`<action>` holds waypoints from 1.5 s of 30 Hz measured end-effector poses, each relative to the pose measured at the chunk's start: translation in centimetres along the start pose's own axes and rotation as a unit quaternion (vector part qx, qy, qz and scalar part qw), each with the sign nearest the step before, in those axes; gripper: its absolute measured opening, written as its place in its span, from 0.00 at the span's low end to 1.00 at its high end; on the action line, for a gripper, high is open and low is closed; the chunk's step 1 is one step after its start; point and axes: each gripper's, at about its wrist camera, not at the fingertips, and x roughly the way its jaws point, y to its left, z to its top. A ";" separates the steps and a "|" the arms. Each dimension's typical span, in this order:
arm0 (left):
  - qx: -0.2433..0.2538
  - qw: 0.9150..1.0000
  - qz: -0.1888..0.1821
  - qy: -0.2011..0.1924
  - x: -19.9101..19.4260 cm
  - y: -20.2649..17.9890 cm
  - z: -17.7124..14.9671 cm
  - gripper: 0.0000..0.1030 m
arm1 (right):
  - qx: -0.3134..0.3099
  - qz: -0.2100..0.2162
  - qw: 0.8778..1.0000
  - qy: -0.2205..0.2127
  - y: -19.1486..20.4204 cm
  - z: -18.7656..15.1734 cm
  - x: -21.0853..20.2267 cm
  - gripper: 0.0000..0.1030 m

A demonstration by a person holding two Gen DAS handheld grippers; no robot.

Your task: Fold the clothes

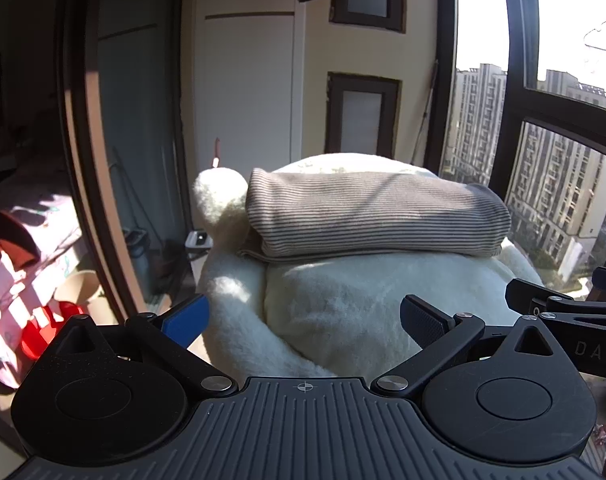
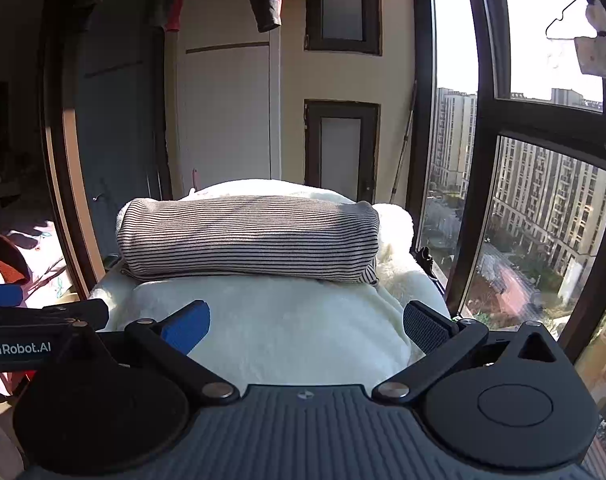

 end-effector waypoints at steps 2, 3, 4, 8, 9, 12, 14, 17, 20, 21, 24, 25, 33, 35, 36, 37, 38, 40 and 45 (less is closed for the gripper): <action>-0.002 1.000 -0.003 0.001 0.0 0.1 0.0 1.00 | 0.004 0.003 1.000 0.004 -0.1 0.0 0.0 1.00; -0.004 1.000 -0.004 0.001 0.0 0.2 0.1 1.00 | 0.005 0.004 1.000 0.005 -0.1 0.0 0.0 1.00; -0.006 1.000 -0.006 0.002 0.0 0.2 0.1 1.00 | 0.006 0.005 1.000 0.004 -0.1 0.0 0.0 1.00; -0.010 1.000 -0.006 0.004 0.0 0.5 0.0 1.00 | 0.003 0.004 1.000 0.002 0.1 0.1 -0.2 1.00; -0.009 1.000 -0.005 0.004 -0.1 0.5 0.0 1.00 | 0.001 0.004 1.000 0.002 0.2 0.1 -0.2 1.00; -0.007 1.000 -0.001 0.002 -0.2 0.6 -0.1 1.00 | 0.000 0.005 1.000 0.003 0.4 0.1 -0.2 1.00; -0.007 1.000 0.000 0.003 -0.3 0.6 -0.1 1.00 | -0.001 0.006 1.000 0.004 0.5 0.1 -0.3 1.00; -0.009 1.000 0.000 0.005 -0.3 0.7 -0.2 1.00 | -0.003 0.006 1.000 0.005 0.6 0.2 -0.4 1.00; -0.009 1.000 -0.001 0.007 -0.3 0.7 -0.3 1.00 | -0.004 0.004 1.000 0.006 0.7 0.1 -0.5 1.00; -0.009 1.000 -0.002 0.008 -0.3 0.7 -0.3 1.00 | -0.004 0.004 1.000 0.007 0.7 0.1 -0.5 1.00; -0.009 1.000 -0.002 0.010 -0.3 0.7 -0.4 1.00 | -0.004 0.003 1.000 0.010 0.5 0.1 -0.5 1.00; -0.009 1.000 -0.002 0.011 -0.3 0.7 -0.4 1.00 | -0.005 0.003 1.000 0.010 0.5 0.1 -0.5 1.00; -0.009 1.000 0.004 0.013 -0.4 0.8 -0.6 1.00 | -0.007 0.007 1.000 0.014 0.7 0.0 -0.5 1.00; -0.010 1.000 0.005 0.015 -0.3 0.9 -0.7 1.00 | -0.007 0.009 1.000 0.016 0.7 -0.1 -0.3 1.00; -0.011 1.000 0.005 0.017 -0.2 0.9 -0.7 1.00 | -0.008 0.009 1.000 0.017 0.8 -0.1 -0.3 1.00; -0.012 1.000 0.005 0.018 -0.1 0.9 -0.7 1.00 | -0.010 0.009 1.000 0.018 0.8 -0.2 -0.2 1.00; -0.012 1.000 0.006 0.020 0.0 0.9 -0.8 1.00 | -0.011 0.009 1.000 0.019 0.9 -0.2 -0.2 1.00; -0.012 1.000 0.009 0.022 0.1 0.8 -0.8 1.00 | -0.012 0.012 1.000 0.020 1.0 -0.2 -0.1 1.00; -0.005 1.000 0.010 0.019 0.1 0.5 -0.7 1.00 | -0.010 0.017 1.000 0.018 0.8 -0.3 -0.1 1.00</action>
